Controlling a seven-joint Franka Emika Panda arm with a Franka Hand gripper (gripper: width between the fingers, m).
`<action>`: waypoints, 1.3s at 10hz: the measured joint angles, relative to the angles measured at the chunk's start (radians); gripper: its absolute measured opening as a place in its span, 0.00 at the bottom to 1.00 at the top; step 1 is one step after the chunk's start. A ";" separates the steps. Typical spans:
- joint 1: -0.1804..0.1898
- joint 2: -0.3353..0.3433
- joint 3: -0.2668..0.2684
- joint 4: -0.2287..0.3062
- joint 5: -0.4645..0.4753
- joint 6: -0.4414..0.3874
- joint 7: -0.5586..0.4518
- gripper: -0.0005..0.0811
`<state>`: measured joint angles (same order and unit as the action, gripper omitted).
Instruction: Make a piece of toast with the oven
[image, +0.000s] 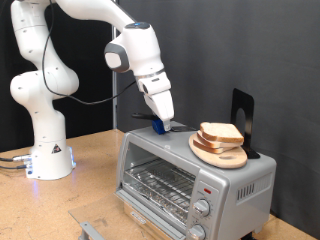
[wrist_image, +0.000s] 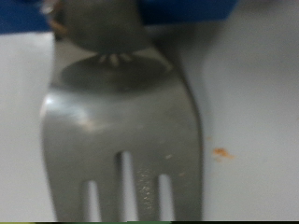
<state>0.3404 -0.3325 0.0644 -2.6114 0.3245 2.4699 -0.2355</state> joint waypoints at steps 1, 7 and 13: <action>0.000 -0.005 0.000 0.000 0.001 -0.012 -0.013 0.99; 0.000 -0.018 0.000 0.000 0.002 -0.047 -0.050 0.99; 0.000 -0.017 0.002 -0.003 0.001 -0.054 -0.050 0.99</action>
<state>0.3404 -0.3498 0.0660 -2.6149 0.3256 2.4155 -0.2855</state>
